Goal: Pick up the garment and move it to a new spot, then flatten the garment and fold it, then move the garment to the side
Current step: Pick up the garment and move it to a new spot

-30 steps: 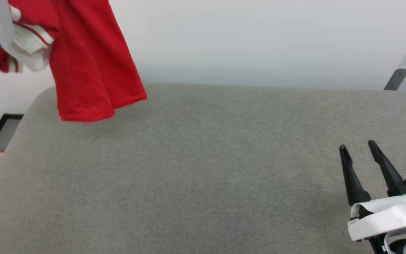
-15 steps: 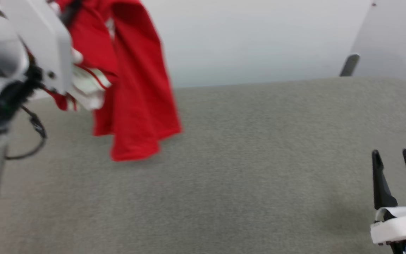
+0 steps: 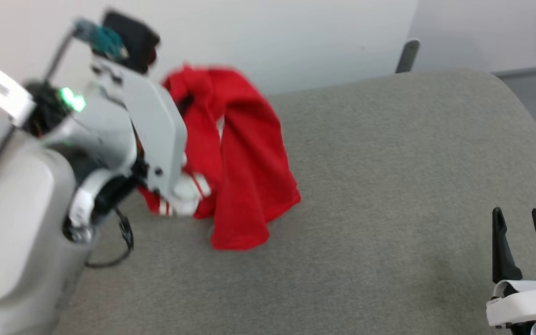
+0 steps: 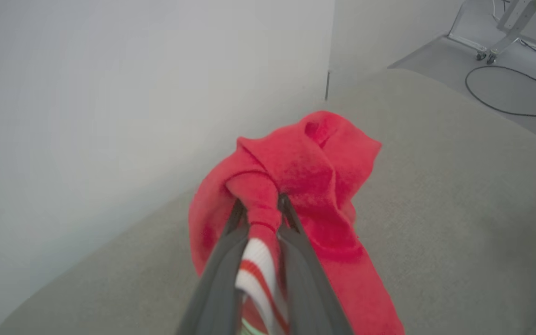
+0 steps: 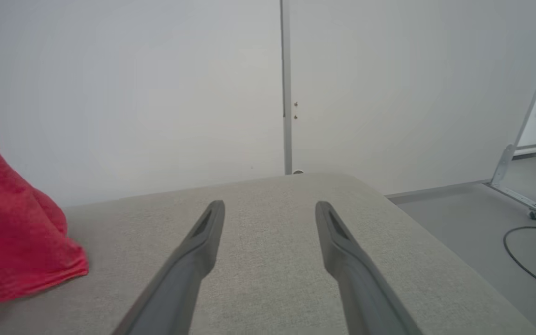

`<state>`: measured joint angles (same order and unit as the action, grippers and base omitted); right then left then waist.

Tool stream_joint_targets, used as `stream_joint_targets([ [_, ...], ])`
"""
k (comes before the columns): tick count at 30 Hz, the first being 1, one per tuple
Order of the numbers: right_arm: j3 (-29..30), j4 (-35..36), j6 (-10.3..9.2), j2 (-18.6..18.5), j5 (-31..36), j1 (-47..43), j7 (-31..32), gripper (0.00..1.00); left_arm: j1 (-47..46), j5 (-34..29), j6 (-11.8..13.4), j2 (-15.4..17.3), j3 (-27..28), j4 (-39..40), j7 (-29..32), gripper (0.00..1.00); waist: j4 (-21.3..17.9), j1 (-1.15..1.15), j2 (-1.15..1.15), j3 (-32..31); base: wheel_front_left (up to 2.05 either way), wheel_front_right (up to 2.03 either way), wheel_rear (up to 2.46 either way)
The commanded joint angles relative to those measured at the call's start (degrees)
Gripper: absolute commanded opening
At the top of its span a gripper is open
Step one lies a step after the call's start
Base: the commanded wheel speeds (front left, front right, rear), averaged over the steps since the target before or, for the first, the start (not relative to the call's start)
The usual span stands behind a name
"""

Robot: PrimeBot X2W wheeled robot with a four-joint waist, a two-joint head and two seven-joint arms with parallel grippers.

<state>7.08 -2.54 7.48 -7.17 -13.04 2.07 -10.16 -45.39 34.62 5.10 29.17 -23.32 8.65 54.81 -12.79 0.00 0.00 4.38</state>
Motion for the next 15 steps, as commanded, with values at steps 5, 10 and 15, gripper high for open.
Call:
stream_joint_targets([
  [5,-0.5,-1.4,0.02,0.3,-0.4,0.8,-0.9,1.0,5.3,1.1,1.0,-0.4,-1.2,-1.7,0.3,0.0,-2.4,0.0,0.0,1.4,0.0,0.0,0.0],
  [10,-0.7,-2.2,0.02,0.6,-0.5,0.9,-1.3,1.0,10.0,2.7,1.4,-0.9,-2.4,-5.1,0.7,0.0,-2.8,0.0,0.0,1.6,0.0,0.0,0.0],
  [15,-1.3,-2.9,0.02,0.9,-0.6,0.8,-1.4,1.0,13.3,4.0,1.2,-1.3,-2.6,-9.7,-0.1,0.0,-2.8,0.0,0.0,1.4,0.0,0.0,0.0],
])
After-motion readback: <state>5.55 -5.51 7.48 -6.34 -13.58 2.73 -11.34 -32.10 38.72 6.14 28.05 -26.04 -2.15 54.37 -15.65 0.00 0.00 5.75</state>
